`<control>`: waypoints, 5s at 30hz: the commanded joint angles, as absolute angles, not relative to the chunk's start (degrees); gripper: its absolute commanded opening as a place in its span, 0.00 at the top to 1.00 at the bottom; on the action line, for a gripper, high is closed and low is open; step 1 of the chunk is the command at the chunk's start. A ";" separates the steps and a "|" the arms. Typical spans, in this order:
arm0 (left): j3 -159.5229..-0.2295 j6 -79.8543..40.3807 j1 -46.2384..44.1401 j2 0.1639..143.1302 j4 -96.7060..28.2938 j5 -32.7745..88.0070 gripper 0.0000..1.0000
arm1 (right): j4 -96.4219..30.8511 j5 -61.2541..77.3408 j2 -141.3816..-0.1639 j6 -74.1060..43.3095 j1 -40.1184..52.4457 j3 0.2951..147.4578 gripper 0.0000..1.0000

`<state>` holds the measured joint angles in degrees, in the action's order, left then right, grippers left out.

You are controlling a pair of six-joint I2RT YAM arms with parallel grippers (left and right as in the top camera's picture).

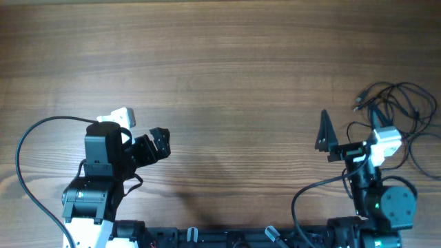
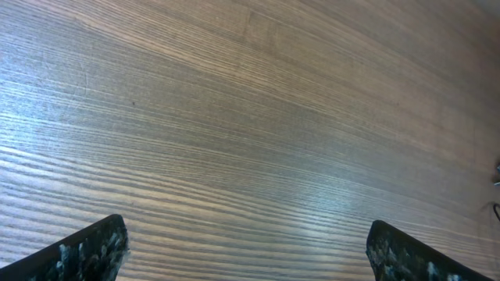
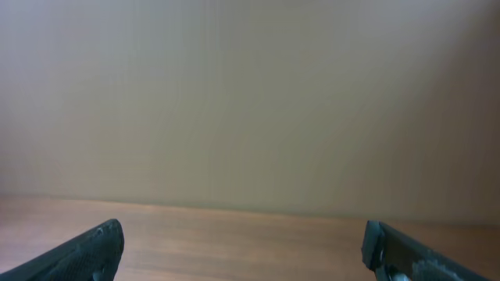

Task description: Untangle cables

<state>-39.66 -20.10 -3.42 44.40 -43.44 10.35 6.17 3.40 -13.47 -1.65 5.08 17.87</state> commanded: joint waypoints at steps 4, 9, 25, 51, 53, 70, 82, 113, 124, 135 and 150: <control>-39.13 -20.58 -3.62 44.42 -43.31 9.76 0.00 | 18.17 4.60 -6.85 -2.79 4.84 7.33 0.00; -39.13 -20.58 -3.62 44.42 -43.31 9.76 0.00 | 22.28 4.54 -2.22 -3.03 4.82 1.39 0.00; -39.13 -20.58 -3.62 44.42 -43.31 9.76 0.00 | 3.70 6.57 -0.19 1.54 2.48 0.30 0.00; -39.13 -20.58 -3.62 44.42 -43.29 9.76 0.00 | 0.62 9.45 -0.19 1.15 2.48 0.27 0.00; -39.13 -20.58 -3.62 44.42 -43.31 9.76 0.00 | 0.60 9.17 -0.21 1.13 2.48 0.30 0.00; -39.13 -20.58 -3.62 44.42 -43.31 9.76 0.00 | 0.60 9.06 -0.21 1.10 2.48 0.30 0.00; -39.13 -20.58 -3.62 44.42 -43.31 9.76 0.00 | 0.60 9.04 -0.21 1.10 2.50 0.30 0.00; -8.86 -6.35 -1.98 2.24 -9.63 9.52 0.00 | 0.60 9.04 -0.21 1.13 2.48 0.30 0.00; -0.32 1.10 -4.12 0.19 8.49 9.85 0.00 | 0.60 9.06 -0.21 1.13 2.48 0.30 0.00; -0.32 6.87 -3.97 0.19 1.30 11.53 0.00 | 0.60 9.04 -0.21 1.13 2.50 0.30 0.00; -0.32 9.34 -4.03 0.19 -2.83 13.39 0.00 | 0.60 9.06 -0.21 1.13 2.50 0.30 0.00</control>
